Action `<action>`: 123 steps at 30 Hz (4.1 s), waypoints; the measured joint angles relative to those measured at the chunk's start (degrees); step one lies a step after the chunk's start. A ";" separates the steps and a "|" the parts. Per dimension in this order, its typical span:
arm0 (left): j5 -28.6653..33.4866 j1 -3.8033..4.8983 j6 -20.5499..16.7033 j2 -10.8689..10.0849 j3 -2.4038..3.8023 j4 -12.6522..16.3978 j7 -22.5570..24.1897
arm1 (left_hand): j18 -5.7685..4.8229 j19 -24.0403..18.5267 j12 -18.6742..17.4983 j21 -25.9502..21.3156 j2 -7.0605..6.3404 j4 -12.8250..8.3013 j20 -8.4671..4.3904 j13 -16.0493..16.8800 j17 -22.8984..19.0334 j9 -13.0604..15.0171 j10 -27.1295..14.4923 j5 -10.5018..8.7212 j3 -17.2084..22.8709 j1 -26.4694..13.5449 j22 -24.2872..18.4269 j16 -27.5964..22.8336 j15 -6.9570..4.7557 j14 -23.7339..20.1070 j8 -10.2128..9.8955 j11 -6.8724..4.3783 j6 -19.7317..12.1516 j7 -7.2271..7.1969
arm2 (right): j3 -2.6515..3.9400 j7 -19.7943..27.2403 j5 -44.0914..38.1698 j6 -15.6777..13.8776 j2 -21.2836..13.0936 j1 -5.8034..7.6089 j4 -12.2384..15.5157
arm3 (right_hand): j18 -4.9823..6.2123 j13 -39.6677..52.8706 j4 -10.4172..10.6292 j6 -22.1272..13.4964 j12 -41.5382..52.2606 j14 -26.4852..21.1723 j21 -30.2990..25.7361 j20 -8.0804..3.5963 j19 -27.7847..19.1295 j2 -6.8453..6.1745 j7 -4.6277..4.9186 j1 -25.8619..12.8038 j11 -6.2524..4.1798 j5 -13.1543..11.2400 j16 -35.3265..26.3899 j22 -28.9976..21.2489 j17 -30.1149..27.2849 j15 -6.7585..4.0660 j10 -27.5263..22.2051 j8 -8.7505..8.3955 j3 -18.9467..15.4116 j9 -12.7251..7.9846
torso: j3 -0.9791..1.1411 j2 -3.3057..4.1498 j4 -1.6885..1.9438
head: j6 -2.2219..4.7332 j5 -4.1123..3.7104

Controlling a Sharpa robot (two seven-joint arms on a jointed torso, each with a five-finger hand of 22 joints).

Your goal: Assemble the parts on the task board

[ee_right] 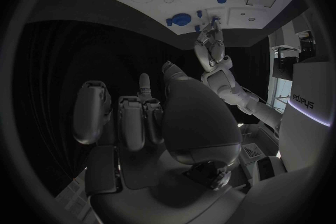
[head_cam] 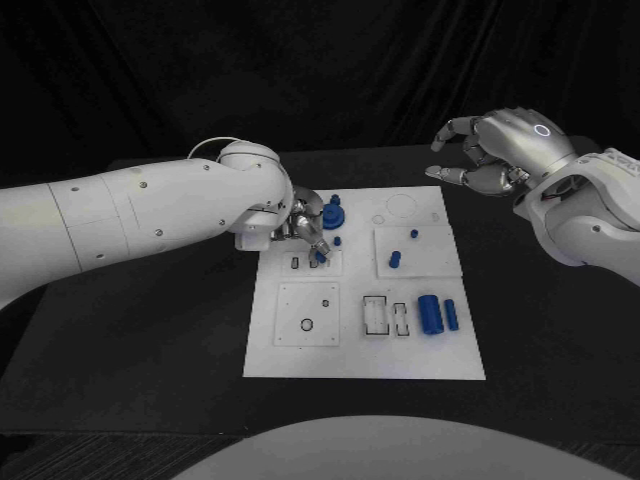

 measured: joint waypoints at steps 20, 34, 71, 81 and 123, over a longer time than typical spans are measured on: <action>-0.01 0.00 -7.40 -6.36 -0.01 6.53 -2.62 | 0.00 1.14 0.00 0.30 -1.32 -1.33 -0.49 -0.01 0.04 2.04 0.03 1.96 5.27 -3.18 0.03 0.00 -0.41 -0.01 0.00 -0.38 1.08 -0.22 | 0.00 -0.54 0.00 1.14 -0.14 -0.88 0.01 | 0.00 -0.02 -0.16 0.40 0.00 0.00 -1.04 0.20 -0.20 0.53 0.00 0.53 0.00 1.77 -0.45 -0.01 0.00 0.00 0.00 -0.55 0.16 -0.49 | -0.05 -0.12 -0.04 | 0.00 0.50; -0.01 -0.06 -11.18 -7.72 -0.03 7.45 -4.08 | 0.00 1.13 0.00 0.30 -1.62 -1.12 -0.49 -0.02 0.04 2.06 0.02 1.99 6.14 -4.09 0.04 0.00 -0.61 -0.22 -0.37 -0.38 1.28 -0.21 | 0.00 -0.77 0.00 1.68 -0.05 -1.14 0.01 | 0.00 -0.02 -0.32 0.40 0.00 0.00 -1.26 0.20 -0.20 0.51 0.00 0.99 0.00 2.02 -0.71 -0.01 0.00 0.00 0.00 -0.84 0.32 -0.62 | -0.13 -0.12 -0.08 | 0.00 1.30; 7.27 -2.23 -13.05 -7.63 -0.05 7.57 -6.12 | 0.00 1.54 0.00 0.06 -2.12 -1.27 -0.91 -0.03 0.02 1.89 -0.17 1.88 7.72 -5.09 0.02 0.00 -0.81 -0.01 -2.00 -0.57 2.42 -0.11 | 0.00 -1.02 -0.01 2.38 0.02 -1.28 -0.20 | 0.00 -0.04 -0.47 0.60 0.00 0.00 -1.48 0.20 -0.20 0.52 -0.20 1.44 0.00 2.22 -1.06 0.02 0.00 0.00 0.00 -0.83 0.47 -0.71 | -0.14 -0.11 -0.25 | 0.00 1.56; 7.46 -2.78 -13.52 -7.12 -0.05 7.02 -5.76 | 0.00 1.11 0.00 -0.22 -2.29 -2.23 -0.91 -0.03 0.01 1.82 -0.17 1.63 9.15 -5.68 0.02 0.00 -0.81 -0.01 -2.46 -0.57 2.56 -0.31 | 0.00 -1.04 -0.01 2.46 -0.06 -1.29 -0.20 | 0.00 -0.04 -0.47 0.60 0.00 0.00 -1.48 0.20 -0.20 0.51 -0.20 1.43 0.00 2.22 -1.06 0.01 0.00 0.00 0.00 -0.83 0.47 -0.70 | -0.14 -0.10 -0.29 | 0.00 1.73; 7.71 -3.61 -14.19 -6.73 0.09 5.85 -4.15 | 0.01 0.09 0.00 -1.25 -1.75 -1.99 -0.71 -0.04 0.00 1.67 -0.17 0.55 9.53 -5.58 0.00 0.00 -0.81 -0.01 -3.45 -0.56 2.14 -0.08 | 0.00 -1.25 0.09 3.48 -0.30 -1.56 -0.39 | 0.00 -0.02 -0.63 0.60 0.00 0.00 -1.75 0.41 -0.41 0.74 -0.20 1.66 0.00 2.47 -1.05 -0.01 0.00 0.00 0.00 -1.05 0.63 -0.82 | -0.23 -0.18 -0.26 | 0.00 1.79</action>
